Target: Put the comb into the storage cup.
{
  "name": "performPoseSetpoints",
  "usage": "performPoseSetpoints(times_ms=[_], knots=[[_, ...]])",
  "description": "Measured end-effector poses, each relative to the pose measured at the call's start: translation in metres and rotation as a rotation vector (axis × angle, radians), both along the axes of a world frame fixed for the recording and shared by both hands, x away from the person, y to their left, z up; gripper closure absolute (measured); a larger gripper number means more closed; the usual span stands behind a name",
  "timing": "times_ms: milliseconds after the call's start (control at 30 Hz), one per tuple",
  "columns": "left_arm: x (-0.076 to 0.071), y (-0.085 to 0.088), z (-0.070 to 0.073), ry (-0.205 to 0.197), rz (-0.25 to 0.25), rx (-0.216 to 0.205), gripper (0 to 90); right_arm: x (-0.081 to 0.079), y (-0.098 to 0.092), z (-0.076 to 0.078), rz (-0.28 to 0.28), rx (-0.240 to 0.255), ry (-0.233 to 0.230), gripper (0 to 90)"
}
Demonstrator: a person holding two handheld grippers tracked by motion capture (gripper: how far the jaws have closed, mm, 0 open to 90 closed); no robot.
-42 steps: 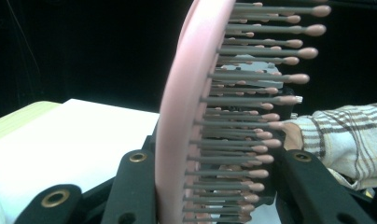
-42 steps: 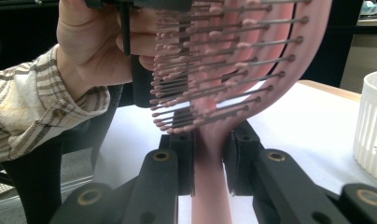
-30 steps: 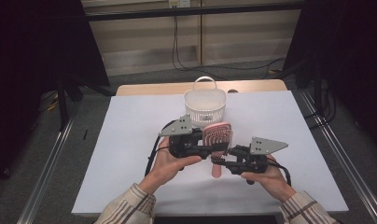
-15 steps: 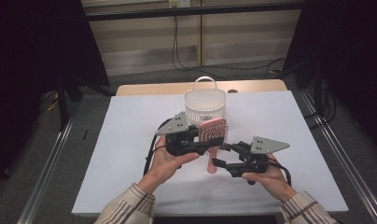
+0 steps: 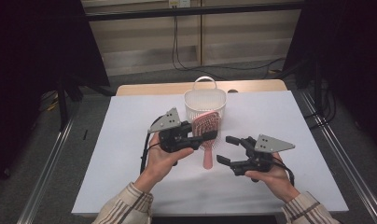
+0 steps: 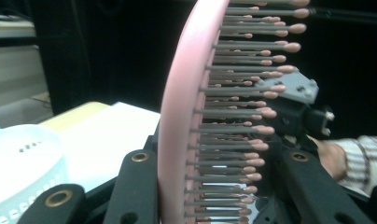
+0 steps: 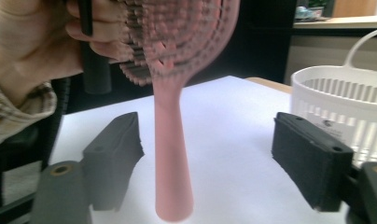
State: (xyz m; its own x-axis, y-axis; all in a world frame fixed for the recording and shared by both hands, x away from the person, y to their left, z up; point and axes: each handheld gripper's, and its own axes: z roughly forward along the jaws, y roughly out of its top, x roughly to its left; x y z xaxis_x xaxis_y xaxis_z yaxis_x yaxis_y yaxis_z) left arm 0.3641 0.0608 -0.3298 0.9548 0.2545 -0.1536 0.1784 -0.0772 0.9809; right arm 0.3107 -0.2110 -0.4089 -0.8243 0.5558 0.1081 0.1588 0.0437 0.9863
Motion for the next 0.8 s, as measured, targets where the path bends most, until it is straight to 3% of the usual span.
performPoseSetpoints(times_ms=[200,367,700,800], knots=[[0.003,0.007,0.002,0.000,0.038,-0.004,63.3,-0.003,-0.004,0.003,-0.050,-0.007,-0.024,13.4],[0.004,0.011,0.005,-0.003,0.055,-0.012,63.3,-0.005,-0.009,0.003,-0.127,-0.021,-0.030,3.2],[0.006,0.022,0.009,-0.008,0.095,-0.006,63.3,-0.015,-0.029,0.006,-0.268,-0.036,-0.062,0.2],[0.008,0.026,0.010,0.005,0.106,-0.005,63.3,-0.018,-0.036,0.005,-0.301,-0.036,-0.046,0.0]])
